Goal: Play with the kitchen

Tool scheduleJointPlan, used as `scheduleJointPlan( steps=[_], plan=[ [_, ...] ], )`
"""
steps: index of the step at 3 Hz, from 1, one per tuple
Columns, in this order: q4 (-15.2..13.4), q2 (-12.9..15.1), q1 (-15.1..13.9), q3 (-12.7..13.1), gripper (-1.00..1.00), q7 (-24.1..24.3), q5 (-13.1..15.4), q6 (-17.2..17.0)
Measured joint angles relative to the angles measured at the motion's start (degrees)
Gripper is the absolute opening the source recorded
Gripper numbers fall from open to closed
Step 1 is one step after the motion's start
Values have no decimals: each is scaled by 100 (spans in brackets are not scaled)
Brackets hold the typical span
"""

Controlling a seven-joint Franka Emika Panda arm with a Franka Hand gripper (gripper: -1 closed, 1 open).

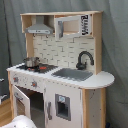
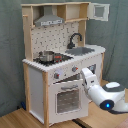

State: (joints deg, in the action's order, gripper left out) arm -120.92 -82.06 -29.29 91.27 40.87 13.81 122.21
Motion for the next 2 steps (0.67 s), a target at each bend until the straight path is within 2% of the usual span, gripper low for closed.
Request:
scheduleJointPlan(
  steps=[2],
  plan=[
    [-1,188,171,-509,100,-1235,-18,-73]
  ],
)
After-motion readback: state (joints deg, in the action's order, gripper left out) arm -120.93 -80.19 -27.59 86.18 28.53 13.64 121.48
